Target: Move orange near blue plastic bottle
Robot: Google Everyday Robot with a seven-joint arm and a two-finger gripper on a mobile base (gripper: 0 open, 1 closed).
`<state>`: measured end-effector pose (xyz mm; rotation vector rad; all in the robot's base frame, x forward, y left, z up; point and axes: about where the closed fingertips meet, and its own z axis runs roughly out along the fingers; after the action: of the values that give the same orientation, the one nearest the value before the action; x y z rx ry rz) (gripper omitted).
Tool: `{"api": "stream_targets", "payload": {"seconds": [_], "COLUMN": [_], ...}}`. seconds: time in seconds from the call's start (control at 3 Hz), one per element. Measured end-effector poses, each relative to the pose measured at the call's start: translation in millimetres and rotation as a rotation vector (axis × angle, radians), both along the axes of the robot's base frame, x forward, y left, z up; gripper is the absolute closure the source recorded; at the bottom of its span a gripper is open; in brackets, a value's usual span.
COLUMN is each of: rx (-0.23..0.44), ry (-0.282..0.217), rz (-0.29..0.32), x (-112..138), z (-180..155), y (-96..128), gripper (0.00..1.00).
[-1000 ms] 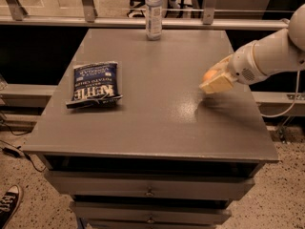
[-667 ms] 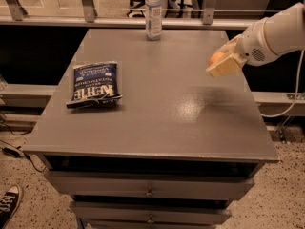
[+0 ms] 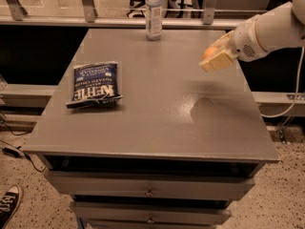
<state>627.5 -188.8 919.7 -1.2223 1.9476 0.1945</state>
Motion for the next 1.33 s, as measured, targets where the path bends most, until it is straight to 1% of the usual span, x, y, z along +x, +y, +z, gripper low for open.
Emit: {"api": "stream_targets", "payload": {"seconds": [0.33,0.67,1.0,1.33], "rx": [0.061,0.133,0.22,0.295], "ry": [-0.055,-0.107,-0.146,-0.192], "rz": [0.0,0.007,0.013,-0.028], "x": [43,88,132,192], "z": [4,8,7,-2], "y": [11,27,46,63], "gripper": [1.0,1.0,1.0,1.0]}}
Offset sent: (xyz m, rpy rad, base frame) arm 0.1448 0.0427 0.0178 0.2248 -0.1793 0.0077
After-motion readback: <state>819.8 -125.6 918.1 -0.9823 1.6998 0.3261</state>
